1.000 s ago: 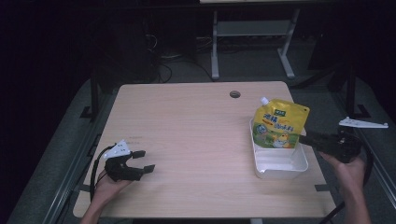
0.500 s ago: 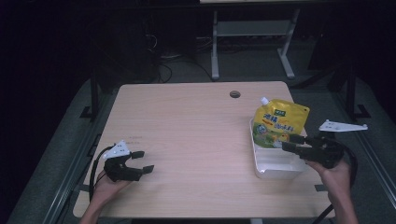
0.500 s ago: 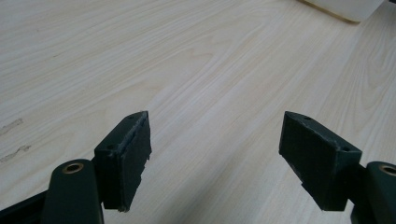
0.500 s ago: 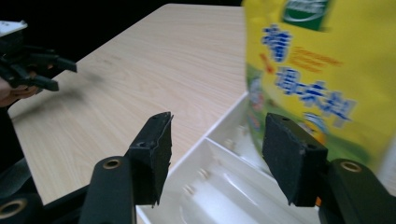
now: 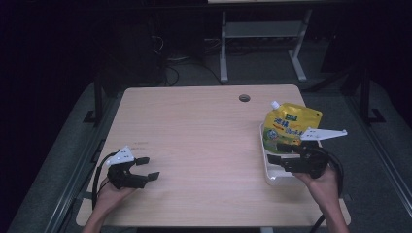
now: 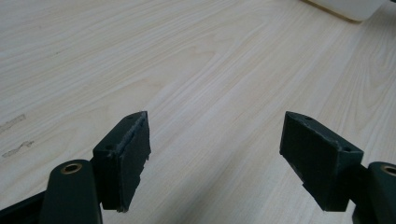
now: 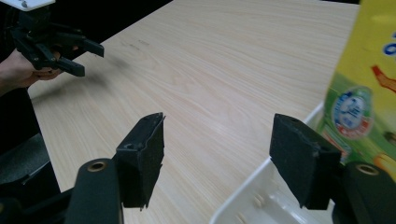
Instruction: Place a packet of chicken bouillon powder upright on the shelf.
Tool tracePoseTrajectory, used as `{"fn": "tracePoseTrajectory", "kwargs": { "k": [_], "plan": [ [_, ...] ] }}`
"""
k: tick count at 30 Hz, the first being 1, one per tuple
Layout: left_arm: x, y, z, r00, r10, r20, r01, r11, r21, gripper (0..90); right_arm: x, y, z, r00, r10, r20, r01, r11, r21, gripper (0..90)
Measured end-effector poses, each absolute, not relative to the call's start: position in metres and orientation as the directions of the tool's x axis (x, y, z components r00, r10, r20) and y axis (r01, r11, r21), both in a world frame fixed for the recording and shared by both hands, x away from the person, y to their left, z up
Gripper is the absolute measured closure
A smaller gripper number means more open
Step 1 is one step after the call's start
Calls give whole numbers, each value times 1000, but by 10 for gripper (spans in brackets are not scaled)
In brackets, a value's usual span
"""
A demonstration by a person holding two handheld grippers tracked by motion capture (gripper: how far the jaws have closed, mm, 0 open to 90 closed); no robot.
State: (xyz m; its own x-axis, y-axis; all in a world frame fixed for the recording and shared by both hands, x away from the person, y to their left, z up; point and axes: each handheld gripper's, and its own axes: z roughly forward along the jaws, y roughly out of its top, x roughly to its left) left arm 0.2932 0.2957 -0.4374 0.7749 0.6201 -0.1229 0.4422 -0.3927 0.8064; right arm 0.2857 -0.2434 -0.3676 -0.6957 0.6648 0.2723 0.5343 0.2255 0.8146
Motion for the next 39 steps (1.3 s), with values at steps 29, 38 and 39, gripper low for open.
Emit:
{"fn": "tracePoseTrajectory", "kwargs": {
  "k": [29, 38, 39],
  "plan": [
    [293, 298, -438, 773, 623, -118, 444, -399, 802, 238, 296, -159, -369, -772, 584, 249, 507, 332, 795, 267],
    [293, 298, -437, 774, 622, -118, 442, -397, 804, 237, 300, -136, -370, -792, 557, 250, 501, 358, 788, 260],
    [293, 298, -437, 774, 623, -118, 442, -397, 804, 237, 300, -133, -370, -795, 552, 252, 499, 359, 789, 260]
  ]
}}
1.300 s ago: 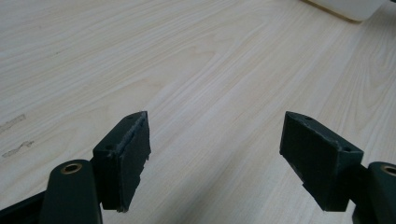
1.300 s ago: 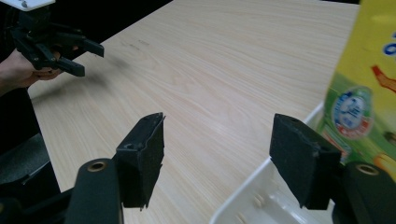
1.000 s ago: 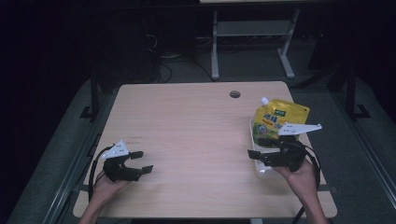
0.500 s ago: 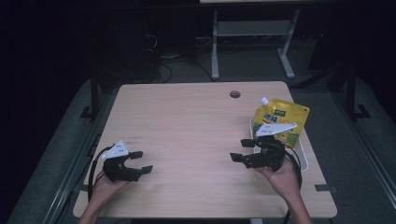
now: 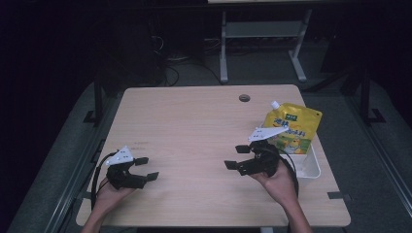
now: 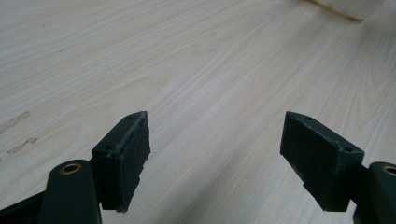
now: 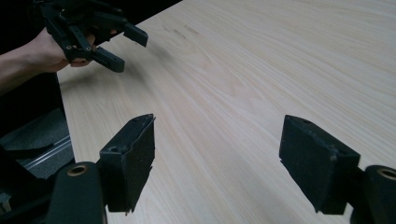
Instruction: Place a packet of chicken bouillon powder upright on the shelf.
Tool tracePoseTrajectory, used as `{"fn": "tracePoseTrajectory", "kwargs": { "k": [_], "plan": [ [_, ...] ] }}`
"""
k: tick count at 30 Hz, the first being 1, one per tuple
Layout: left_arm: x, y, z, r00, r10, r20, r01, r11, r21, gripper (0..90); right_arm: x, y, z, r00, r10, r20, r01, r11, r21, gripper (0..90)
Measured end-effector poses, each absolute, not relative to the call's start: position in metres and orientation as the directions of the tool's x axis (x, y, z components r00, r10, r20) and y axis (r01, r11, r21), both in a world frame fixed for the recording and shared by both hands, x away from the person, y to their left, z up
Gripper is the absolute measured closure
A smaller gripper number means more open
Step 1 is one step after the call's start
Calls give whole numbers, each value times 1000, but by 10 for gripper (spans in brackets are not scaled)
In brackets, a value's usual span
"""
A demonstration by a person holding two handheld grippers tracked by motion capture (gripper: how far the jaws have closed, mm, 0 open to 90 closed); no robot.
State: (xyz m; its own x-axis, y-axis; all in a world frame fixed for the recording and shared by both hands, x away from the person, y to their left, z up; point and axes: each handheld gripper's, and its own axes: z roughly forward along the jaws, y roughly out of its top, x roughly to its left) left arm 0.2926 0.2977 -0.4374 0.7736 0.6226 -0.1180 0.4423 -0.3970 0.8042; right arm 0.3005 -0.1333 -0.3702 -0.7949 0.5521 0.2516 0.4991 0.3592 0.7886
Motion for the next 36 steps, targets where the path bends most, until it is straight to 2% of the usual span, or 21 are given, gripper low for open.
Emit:
{"fn": "tracePoseTrajectory", "kwargs": {
  "k": [21, 36],
  "plan": [
    [292, 298, -438, 777, 619, -112, 440, -406, 801, 234, 311, -85, -381, -831, 493, 257, 483, 410, 774, 254],
    [292, 296, -440, 786, 609, -107, 437, -425, 793, 235, 316, -62, -401, -833, 493, 250, 486, 438, 756, 255]
  ]
}}
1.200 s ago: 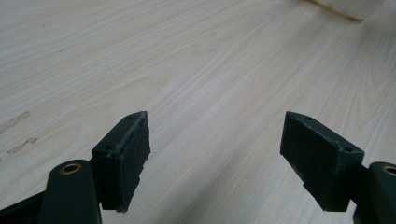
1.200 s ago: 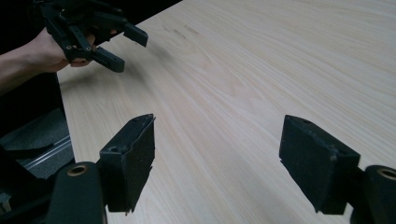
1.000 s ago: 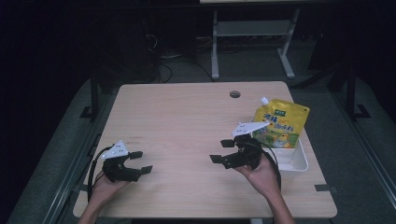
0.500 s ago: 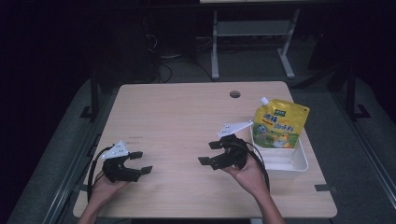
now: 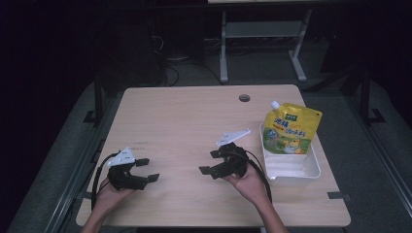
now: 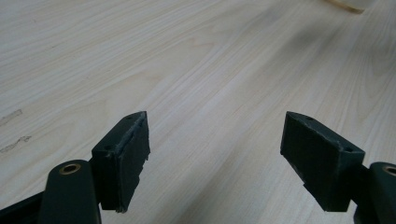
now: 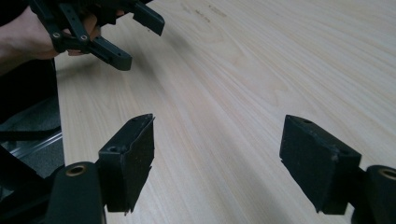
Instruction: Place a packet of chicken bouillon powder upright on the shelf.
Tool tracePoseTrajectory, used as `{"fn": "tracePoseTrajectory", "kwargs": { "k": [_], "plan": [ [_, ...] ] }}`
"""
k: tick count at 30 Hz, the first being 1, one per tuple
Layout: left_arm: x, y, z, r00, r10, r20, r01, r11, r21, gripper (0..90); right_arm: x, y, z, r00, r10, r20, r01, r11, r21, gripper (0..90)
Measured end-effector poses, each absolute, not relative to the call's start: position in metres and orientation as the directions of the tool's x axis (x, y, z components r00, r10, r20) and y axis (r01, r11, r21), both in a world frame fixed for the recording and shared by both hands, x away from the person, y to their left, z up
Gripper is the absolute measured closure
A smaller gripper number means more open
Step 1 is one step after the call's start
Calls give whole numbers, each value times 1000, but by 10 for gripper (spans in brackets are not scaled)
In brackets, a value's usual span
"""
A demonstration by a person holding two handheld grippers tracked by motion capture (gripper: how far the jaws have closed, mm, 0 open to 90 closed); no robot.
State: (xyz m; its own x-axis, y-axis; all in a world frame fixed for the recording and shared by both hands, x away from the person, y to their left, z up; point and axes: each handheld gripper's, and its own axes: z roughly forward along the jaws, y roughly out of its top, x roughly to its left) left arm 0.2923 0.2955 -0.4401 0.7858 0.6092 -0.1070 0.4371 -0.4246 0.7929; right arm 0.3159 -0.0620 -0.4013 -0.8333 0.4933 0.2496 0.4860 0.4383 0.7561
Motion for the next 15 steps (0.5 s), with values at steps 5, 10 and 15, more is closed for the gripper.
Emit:
{"fn": "tracePoseTrajectory", "kwargs": {
  "k": [5, 10, 15],
  "plan": [
    [292, 295, -441, 788, 607, -108, 438, -429, 790, 235, 316, -58, -409, -827, 504, 249, 495, 444, 747, 256],
    [292, 293, -443, 789, 604, -108, 438, -431, 788, 235, 315, -55, -417, -823, 516, 238, 495, 447, 745, 257],
    [292, 293, -444, 791, 600, -114, 440, -429, 789, 235, 312, -54, -427, -816, 530, 229, 501, 453, 737, 257]
  ]
}}
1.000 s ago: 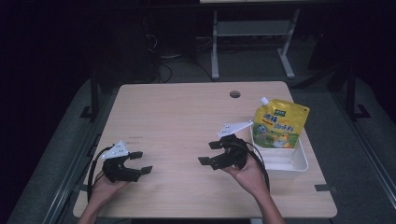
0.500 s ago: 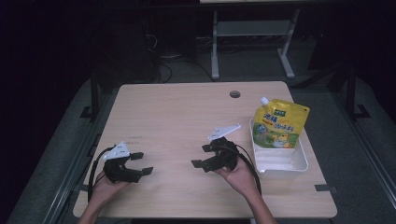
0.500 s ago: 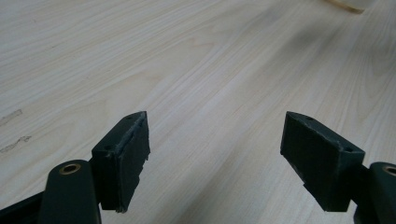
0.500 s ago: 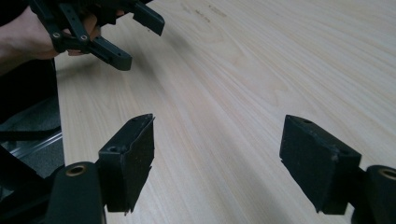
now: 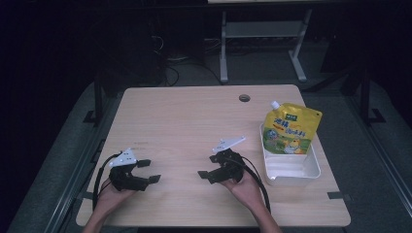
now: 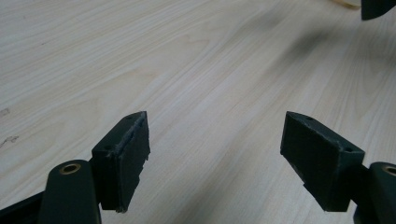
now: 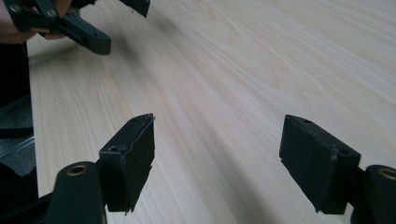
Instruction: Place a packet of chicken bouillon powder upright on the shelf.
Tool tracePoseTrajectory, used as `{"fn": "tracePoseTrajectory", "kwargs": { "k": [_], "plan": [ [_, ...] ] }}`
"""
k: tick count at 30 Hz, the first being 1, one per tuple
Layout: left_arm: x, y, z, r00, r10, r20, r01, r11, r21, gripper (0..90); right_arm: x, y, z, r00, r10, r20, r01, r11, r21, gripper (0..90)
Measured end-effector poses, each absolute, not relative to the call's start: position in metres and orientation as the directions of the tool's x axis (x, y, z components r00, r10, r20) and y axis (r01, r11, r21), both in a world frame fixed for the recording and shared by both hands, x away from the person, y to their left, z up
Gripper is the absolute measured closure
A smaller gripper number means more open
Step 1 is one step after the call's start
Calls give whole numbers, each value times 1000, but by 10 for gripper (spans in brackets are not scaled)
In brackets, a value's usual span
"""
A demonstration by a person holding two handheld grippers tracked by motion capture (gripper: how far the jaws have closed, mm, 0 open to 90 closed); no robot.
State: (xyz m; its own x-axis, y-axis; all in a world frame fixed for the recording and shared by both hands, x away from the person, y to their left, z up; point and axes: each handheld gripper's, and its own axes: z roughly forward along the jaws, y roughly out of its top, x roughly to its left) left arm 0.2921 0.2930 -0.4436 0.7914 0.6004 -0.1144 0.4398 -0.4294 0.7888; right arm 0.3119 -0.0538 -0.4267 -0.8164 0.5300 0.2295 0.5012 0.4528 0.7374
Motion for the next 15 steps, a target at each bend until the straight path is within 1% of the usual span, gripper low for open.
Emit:
{"fn": "tracePoseTrajectory", "kwargs": {
  "k": [8, 15],
  "plan": [
    [292, 295, -444, 789, 603, -119, 439, -417, 796, 233, 303, -58, -442, -813, 536, 228, 509, 464, 725, 256],
    [293, 296, -445, 788, 604, -122, 440, -413, 797, 231, 302, -56, -443, -817, 527, 234, 505, 457, 732, 249]
  ]
}}
